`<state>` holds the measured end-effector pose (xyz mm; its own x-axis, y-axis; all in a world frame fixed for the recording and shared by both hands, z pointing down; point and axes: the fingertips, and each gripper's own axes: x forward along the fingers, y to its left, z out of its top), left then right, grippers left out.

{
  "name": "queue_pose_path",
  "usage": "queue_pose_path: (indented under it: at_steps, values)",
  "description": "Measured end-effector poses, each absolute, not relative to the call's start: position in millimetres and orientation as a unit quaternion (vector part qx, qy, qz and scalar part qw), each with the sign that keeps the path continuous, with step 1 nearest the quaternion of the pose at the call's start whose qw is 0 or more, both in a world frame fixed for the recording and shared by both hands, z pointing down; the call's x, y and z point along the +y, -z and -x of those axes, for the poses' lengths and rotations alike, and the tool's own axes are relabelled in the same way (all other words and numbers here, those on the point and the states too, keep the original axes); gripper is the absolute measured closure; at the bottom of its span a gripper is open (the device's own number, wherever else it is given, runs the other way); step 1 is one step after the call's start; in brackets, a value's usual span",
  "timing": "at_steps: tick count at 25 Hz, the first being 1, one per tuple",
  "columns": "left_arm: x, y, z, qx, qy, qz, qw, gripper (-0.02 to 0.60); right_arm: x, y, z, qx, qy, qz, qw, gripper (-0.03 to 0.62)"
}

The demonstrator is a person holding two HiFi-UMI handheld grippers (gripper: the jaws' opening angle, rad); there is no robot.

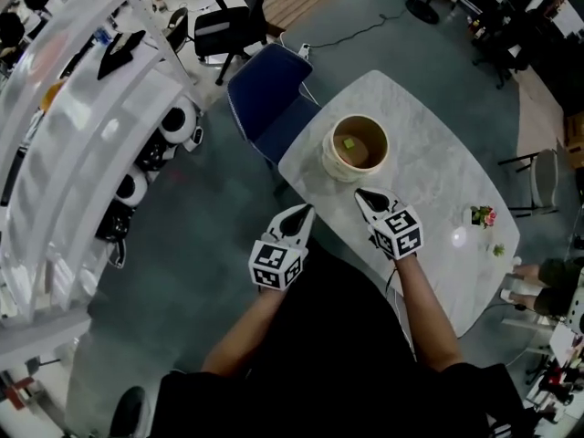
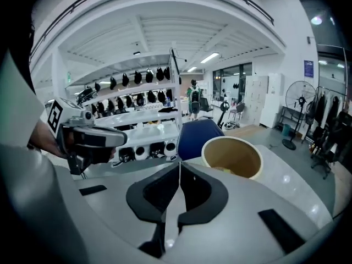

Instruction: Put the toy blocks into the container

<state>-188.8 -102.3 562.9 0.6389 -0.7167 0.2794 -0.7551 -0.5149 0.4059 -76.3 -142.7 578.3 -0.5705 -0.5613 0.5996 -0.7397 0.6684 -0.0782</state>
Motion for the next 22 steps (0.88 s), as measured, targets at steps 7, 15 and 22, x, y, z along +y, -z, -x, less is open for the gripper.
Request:
queue_pose_path:
  at_steps: [7,15,22]
  values:
    - [-83.0,-574.5,180.3,-0.404,-0.043,-0.874,0.267,0.575,-87.6,-574.0,39.5,-0.844,-0.172,-0.435,0.263,0.588]
    - [-76.4,-565.7,100.5,-0.343,-0.071,-0.911,0.217,0.575,-42.7,-552.8,-63.4,-0.789,-0.205,-0.546,0.194,0.588]
    - [-50.1,-532.9,-36.2,-0.300,-0.065,-0.938,0.158,0.575,34.0,-516.3,-210.4,-0.738,-0.184,-0.633,0.146,0.588]
